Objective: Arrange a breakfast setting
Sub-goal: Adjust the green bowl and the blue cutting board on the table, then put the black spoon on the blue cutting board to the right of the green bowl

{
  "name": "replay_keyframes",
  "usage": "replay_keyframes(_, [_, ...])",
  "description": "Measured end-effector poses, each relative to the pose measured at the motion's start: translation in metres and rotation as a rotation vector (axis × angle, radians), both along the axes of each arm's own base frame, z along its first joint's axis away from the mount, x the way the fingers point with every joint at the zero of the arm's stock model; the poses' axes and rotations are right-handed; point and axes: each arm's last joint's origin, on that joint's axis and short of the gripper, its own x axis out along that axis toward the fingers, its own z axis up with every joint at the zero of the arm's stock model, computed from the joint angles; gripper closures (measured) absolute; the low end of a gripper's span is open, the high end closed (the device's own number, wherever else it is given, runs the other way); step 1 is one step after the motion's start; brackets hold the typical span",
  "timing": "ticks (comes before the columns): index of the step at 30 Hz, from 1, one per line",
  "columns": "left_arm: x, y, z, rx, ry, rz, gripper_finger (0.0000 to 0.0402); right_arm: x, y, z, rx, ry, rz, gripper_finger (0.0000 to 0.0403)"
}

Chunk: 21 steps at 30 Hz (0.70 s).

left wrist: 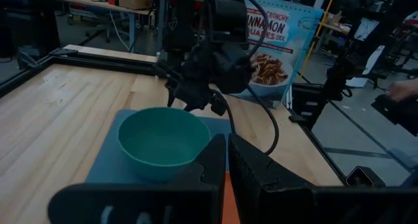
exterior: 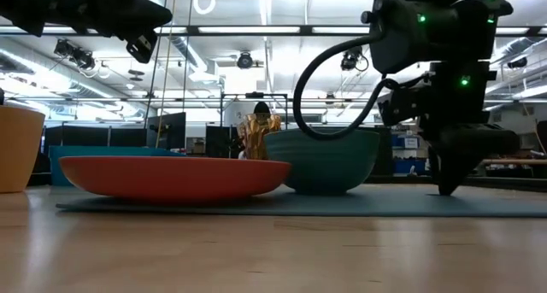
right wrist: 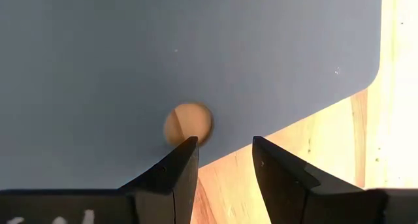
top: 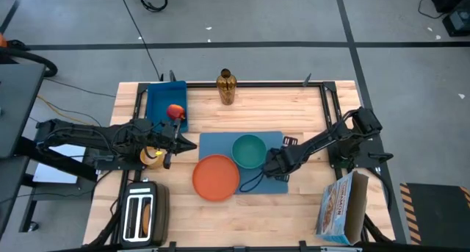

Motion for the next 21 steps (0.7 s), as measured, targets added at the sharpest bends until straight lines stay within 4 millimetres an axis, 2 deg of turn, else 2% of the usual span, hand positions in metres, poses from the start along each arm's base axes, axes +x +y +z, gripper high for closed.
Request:
replay_keyframes(4, [0.000,0.000,0.000,0.000,0.000,0.000,0.0377,0.002,0.001,0.005,0.010,0.026,0.000,0.0249])
replay_keyframes(8, [0.000,0.000,0.000,0.001,0.000,0.000,0.0377,0.010,0.007,0.021,0.027,0.008,0.030,0.0249])
replay_keyframes(15, [0.000,0.000,0.002,-0.001,-0.017,0.000,0.0377,0.011,0.013,0.028,0.059,0.019,0.064,0.0249])
replay_keyframes(18, [0.001,0.002,0.004,-0.039,-0.043,0.056,0.0377,0.007,0.025,0.046,0.064,-0.011,0.112,0.0249])
replay_keyframes(21, [0.001,0.004,0.007,-0.068,-0.068,0.138,0.0377,-0.004,0.031,0.072,0.007,-0.119,0.182,0.0249])
